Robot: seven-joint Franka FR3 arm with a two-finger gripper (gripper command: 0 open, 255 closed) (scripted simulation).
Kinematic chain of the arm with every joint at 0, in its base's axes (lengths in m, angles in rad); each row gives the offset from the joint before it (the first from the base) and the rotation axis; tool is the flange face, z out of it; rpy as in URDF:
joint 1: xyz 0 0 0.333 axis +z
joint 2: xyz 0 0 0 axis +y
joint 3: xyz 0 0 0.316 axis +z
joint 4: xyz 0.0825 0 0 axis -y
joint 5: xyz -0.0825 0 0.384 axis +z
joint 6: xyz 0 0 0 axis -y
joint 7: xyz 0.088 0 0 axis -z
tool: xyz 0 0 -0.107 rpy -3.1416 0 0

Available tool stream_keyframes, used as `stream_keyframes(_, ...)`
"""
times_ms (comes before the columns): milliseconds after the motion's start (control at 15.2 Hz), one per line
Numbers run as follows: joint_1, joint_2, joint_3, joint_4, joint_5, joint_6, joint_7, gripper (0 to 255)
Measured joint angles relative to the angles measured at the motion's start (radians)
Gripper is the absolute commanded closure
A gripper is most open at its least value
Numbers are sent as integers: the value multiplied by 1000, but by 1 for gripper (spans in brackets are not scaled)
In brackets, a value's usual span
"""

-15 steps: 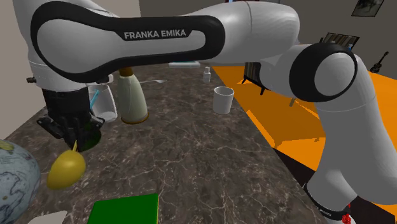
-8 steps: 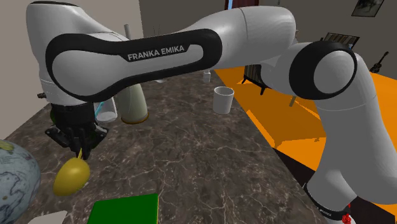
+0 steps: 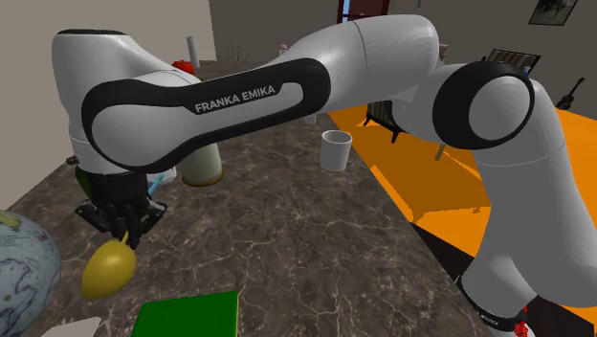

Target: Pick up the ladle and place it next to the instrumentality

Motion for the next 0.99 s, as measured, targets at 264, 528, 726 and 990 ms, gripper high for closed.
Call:
stream_keyframes(264, 3, 4, 1, 3, 0, -2, 0, 0)
stream_keyframes(528, 4, 6, 1, 3, 0, -3, 0, 0)
stream_keyframes(726, 5, -3, 4, 25, 4, -33, -1, 0)
stream_keyframes(990, 1, -26, 9, 71, 14, -100, -9, 0)
